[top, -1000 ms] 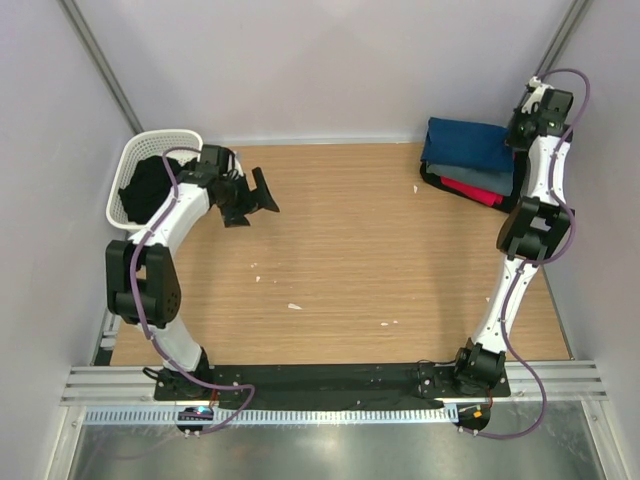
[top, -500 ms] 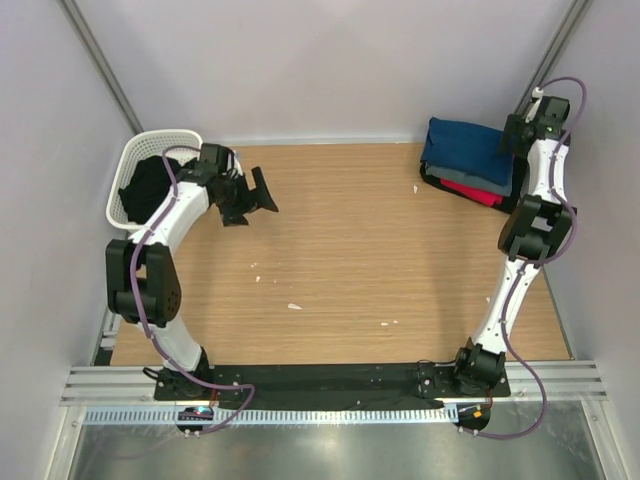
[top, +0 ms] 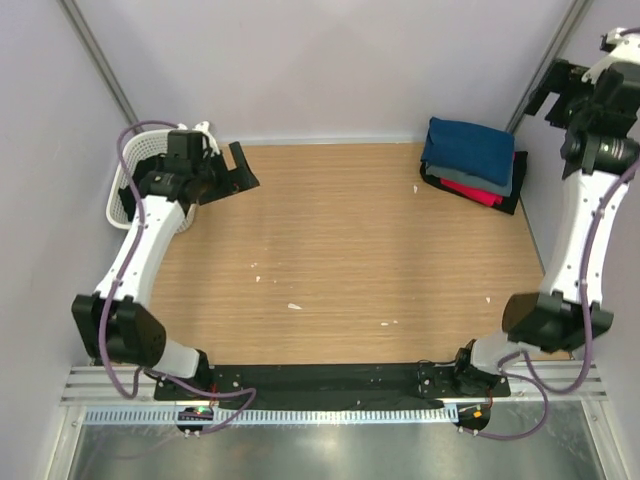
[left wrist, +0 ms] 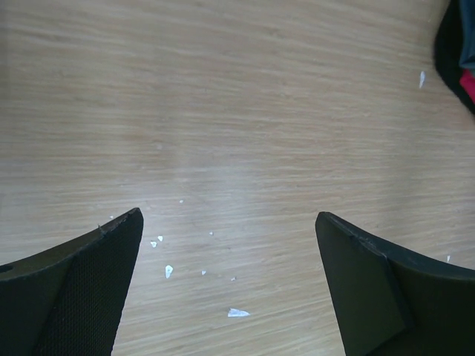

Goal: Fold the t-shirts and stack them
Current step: Reset both grippers

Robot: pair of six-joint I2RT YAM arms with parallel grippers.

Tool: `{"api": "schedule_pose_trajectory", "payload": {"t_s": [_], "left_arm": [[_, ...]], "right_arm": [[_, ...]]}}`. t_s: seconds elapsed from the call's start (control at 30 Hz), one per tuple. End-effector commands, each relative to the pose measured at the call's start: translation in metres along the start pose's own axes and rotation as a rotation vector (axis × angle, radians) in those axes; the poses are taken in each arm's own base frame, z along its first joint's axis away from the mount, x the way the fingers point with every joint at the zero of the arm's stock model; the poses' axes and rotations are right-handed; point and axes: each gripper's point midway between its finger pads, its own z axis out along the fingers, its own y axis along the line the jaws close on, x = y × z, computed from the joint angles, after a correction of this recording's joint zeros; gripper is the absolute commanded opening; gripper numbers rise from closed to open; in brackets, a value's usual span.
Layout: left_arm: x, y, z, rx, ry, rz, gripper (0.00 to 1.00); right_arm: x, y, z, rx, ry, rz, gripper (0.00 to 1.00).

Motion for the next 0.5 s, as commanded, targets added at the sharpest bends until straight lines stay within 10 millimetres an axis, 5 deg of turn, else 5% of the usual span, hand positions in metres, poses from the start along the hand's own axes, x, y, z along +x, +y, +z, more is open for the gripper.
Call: {"api": "schedule_pose_trajectory", "payload": {"t_s": [0.0, 0.13, 0.17, 0.2, 0.27, 0.33, 0.37, 0.43, 0.47], "left_arm": [[-0.031, -0.005, -0.047, -0.013, -0.179, 0.065, 1.00], [-0.013, 0.005, -0.072, -0.018, -0.253, 0.059, 1.00], [-0.012, 0.002, -0.091, -0.001, -0.306, 0.056, 1.00], [-0.013, 0.001, -0.099, 0.009, -0.346, 0.040, 1.00], [0.006, 0.008, -0.112, 0.016, -0.375, 0.022, 1.00], [0.020, 0.015, -0.116, 0.006, -0.380, -0.014, 1.00], [0.033, 0.019, -0.121, 0.007, -0.383, -0.029, 1.00], [0.044, 0.022, -0.126, 0.010, -0.384, -0.059, 1.00], [0.050, 0.023, -0.127, 0.014, -0.378, -0.080, 1.00]], "right_arm": [[0.038, 0.015, -0.031, -0.054, 0.073, 0.090, 1.00], [0.065, 0.021, -0.082, -0.053, 0.069, 0.168, 1.00], [0.101, 0.024, -0.083, -0.068, 0.140, 0.201, 1.00], [0.094, 0.030, -0.105, -0.091, 0.078, 0.220, 1.00], [0.136, 0.045, -0.112, -0.163, 0.135, 0.292, 1.00], [0.145, 0.052, -0.136, -0.170, 0.112, 0.401, 1.00], [0.173, 0.052, -0.136, -0.164, 0.154, 0.430, 1.00], [0.183, 0.061, -0.157, -0.218, 0.131, 0.441, 1.00], [0.205, 0.060, -0.157, -0.208, 0.168, 0.468, 1.00]]}}
